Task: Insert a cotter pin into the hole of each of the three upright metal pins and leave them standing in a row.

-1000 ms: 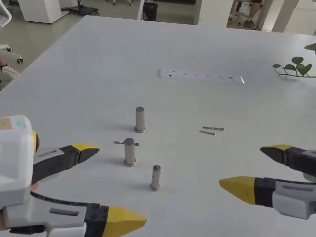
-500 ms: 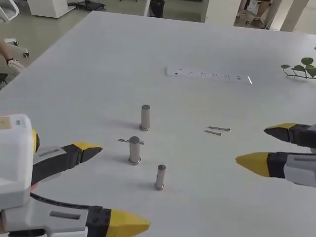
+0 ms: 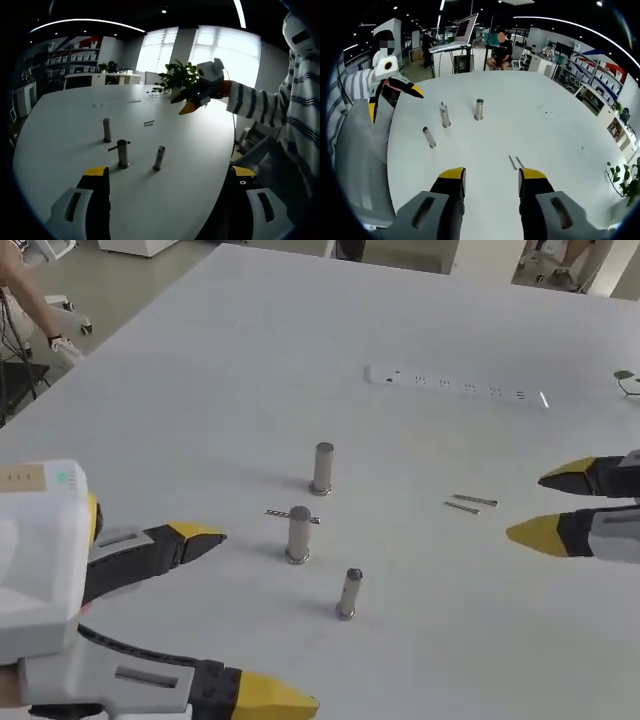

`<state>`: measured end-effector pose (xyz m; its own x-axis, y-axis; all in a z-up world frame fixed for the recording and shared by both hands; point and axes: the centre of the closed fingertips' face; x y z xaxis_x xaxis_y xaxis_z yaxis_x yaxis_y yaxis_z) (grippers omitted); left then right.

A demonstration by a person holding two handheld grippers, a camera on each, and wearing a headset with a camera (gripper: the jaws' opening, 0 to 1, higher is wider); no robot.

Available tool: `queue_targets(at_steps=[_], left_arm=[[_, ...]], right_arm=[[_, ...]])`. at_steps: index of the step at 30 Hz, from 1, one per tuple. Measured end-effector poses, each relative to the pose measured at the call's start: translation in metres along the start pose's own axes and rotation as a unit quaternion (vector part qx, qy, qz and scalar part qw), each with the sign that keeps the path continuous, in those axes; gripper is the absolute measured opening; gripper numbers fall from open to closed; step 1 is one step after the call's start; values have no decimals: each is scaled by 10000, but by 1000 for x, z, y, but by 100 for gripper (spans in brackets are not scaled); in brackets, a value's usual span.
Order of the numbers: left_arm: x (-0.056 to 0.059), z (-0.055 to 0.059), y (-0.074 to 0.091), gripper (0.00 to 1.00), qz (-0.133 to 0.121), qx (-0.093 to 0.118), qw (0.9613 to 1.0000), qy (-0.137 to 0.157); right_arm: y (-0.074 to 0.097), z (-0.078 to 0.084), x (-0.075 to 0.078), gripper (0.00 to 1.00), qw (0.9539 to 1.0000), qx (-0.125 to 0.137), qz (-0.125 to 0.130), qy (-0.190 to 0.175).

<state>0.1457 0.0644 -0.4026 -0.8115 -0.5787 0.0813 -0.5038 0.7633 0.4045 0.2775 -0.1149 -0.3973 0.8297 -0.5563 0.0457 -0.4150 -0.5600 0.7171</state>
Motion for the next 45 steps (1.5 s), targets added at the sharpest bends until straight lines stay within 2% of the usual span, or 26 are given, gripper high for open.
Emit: queue_targets(at_steps=[5,11,15,18,24,27,32,36,39,40,45], left_arm=[[1,0,1,99,3,-25,10000,33],[0,1,1,99,16,-71,10000,3],[0,3,1,99,30,-123,9999,7],[1,5,0,98,52,-146,9999,24],[-1,8,-1,97,25,-154,9998,87],[-1,10,-1,97,0,-141,9998,144],[1,9,-1,97,-4,-122,9998,175],[2,12,0,97,-7,-194,9997,159],[2,11,0,97,-12,-139,9997,218],[2,10,0,97,-30,-123,9997,225],[2,10,2,97,-71,-98,9996,258]], right_arm=[[-14,3,8,31,9981,-413,-70,461],[-29,0,14,26,9963,-512,-216,658],[-38,1,22,21,9938,-726,-228,805],[-43,4,25,17,9905,-929,-268,982],[-56,5,29,12,9866,-1108,-388,1134],[-63,11,33,5,9815,-1313,-413,1329],[-75,15,34,5,9784,-1423,-568,1386],[-83,21,40,5,9742,-1598,-547,1498],[-88,23,42,5,9719,-1687,-581,1534],[-93,24,48,5,9711,-1715,-595,1552],[-101,27,51,5,9694,-1814,-659,1516]])
Point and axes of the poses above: the centre of the closed fingertips' face, and the gripper's own axes: y roughly backward along the fingers, x roughly to its right, z roughly out of its underside, and after that the axes turned 10 degrees about -y, right-handed
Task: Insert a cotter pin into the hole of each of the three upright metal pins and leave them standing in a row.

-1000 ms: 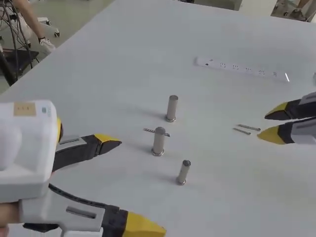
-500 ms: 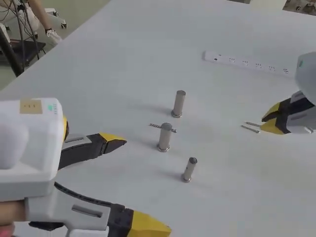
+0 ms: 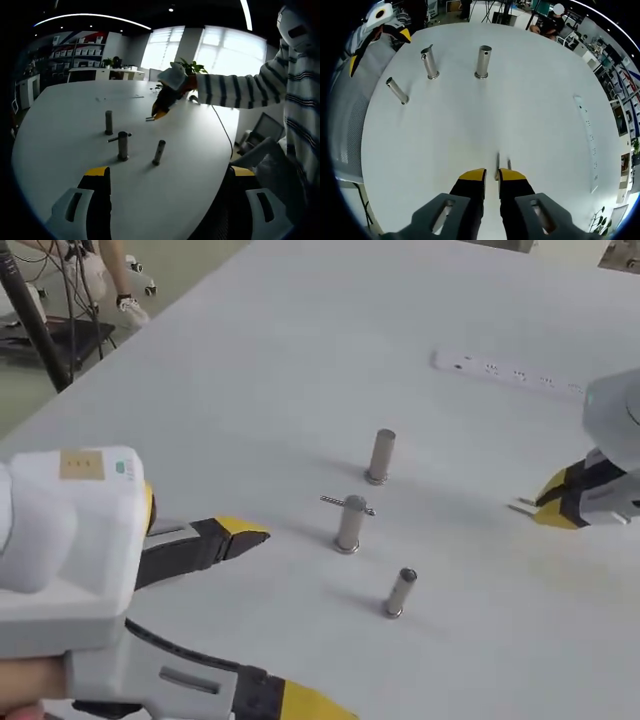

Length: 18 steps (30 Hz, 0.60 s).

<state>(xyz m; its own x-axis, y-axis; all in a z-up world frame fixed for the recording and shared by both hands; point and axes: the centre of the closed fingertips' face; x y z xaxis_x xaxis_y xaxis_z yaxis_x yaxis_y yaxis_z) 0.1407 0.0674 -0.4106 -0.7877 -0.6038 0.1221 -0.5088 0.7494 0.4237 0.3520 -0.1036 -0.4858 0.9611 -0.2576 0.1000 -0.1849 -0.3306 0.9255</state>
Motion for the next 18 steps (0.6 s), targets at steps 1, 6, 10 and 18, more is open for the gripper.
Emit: queue_targets(at_steps=[1,6,10,18], left_arm=[[0,1,0,97,0,-15,10000,-3],[2,2,1,97,-5,-21,10000,13],[1,4,2,97,-26,-37,10000,28],[3,6,1,96,-6,-59,10000,22]], right_arm=[[-1,0,0,5,10000,-15,-1,3],[-5,3,1,4,10000,-85,-25,-33],[-6,5,0,4,9999,-138,-43,-31],[-8,8,-4,1,9997,-208,-158,-24]])
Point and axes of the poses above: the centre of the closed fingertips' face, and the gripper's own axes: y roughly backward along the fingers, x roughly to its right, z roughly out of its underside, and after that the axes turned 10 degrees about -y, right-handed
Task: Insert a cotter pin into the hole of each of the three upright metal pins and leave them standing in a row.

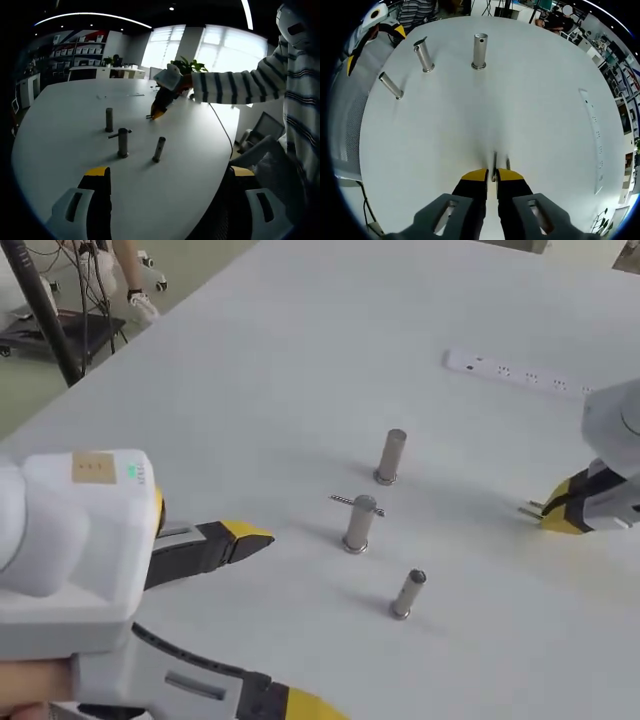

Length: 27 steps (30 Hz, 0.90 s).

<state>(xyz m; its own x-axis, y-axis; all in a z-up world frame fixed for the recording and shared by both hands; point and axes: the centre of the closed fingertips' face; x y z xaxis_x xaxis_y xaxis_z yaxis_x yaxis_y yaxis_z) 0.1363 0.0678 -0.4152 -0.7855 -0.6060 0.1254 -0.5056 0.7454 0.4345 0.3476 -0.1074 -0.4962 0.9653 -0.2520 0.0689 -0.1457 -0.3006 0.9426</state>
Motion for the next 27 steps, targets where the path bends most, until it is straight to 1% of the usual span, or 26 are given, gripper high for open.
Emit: queue_targets(at_steps=[1,2,3,4,7,11,14,17,19,23,25,27], left_arm=[[0,0,0,96,0,16,10000,-7],[0,0,-1,96,0,25,10000,-20],[0,1,-1,95,-3,16,10000,-15],[0,3,-1,95,-6,0,10000,-1],[1,5,-2,95,24,-39,10000,-1],[3,5,-4,95,58,-35,10000,-6],[4,5,-5,95,85,-61,9999,15],[5,8,-8,95,97,-153,9998,3],[5,8,-8,95,107,-160,9998,-8],[7,6,-9,95,133,-131,9998,9],[8,6,-9,94,141,-130,9998,-12],[10,6,-10,94,144,-138,9998,-3]], right_arm=[[0,0,-2,0,10000,-14,-43,-15],[-1,0,-3,0,10000,-29,-33,55],[-1,1,-3,0,9997,-92,-19,206],[-2,0,-4,0,9996,-126,0,237],[-2,-1,-5,0,9995,-212,34,240],[-2,-1,-5,0,9993,-299,119,175],[-2,0,-6,0,9989,-345,178,258],[-1,0,-4,0,9987,-346,176,335],[-1,0,-4,0,9985,-309,141,433],[-1,-1,-3,0,9991,-270,84,327],[0,-1,-3,0,9992,-257,94,282],[0,-1,-4,0,9991,-248,126,314]])
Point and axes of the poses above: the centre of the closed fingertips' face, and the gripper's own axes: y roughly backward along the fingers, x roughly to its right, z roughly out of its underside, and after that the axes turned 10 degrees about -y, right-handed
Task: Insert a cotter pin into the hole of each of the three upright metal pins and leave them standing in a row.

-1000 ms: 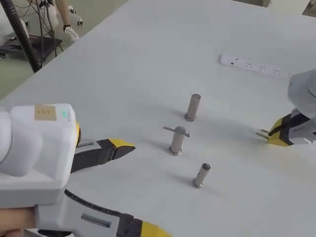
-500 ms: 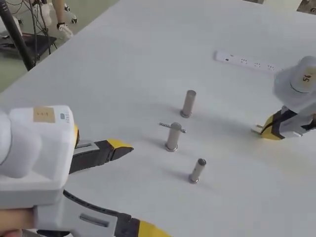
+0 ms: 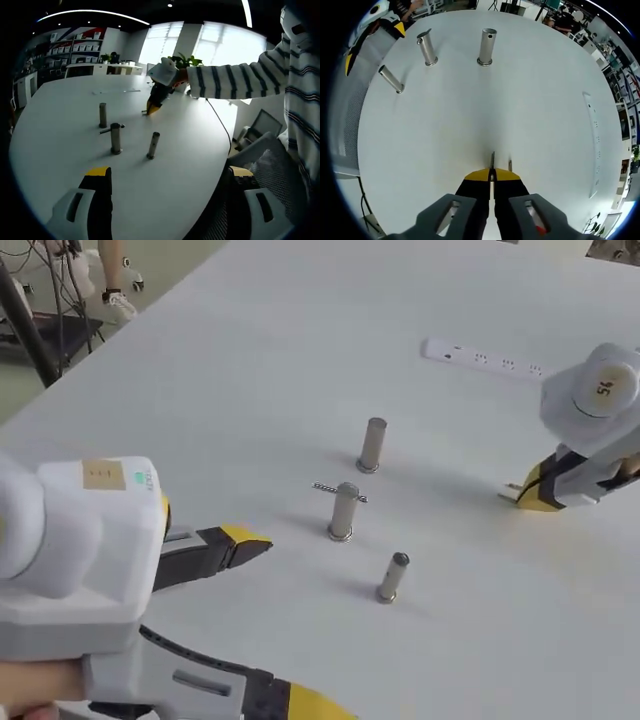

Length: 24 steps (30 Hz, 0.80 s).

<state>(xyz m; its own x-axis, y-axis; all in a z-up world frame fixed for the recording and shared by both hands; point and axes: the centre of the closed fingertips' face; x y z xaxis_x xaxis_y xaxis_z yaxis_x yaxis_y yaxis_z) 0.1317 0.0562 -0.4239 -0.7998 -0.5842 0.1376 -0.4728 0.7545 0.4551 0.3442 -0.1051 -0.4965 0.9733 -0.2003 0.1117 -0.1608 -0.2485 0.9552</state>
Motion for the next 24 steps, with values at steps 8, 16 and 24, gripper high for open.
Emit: queue_targets(at_steps=[8,16,24], left_arm=[[4,-4,1,93,17,56,10000,-36],[9,-7,-1,93,90,39,9999,-127],[13,-14,0,91,143,128,9996,-196]], right_arm=[[4,0,-11,0,9998,58,-164,-13],[17,0,-16,0,9997,219,-55,-119],[45,-9,-26,0,9983,525,95,-221]])
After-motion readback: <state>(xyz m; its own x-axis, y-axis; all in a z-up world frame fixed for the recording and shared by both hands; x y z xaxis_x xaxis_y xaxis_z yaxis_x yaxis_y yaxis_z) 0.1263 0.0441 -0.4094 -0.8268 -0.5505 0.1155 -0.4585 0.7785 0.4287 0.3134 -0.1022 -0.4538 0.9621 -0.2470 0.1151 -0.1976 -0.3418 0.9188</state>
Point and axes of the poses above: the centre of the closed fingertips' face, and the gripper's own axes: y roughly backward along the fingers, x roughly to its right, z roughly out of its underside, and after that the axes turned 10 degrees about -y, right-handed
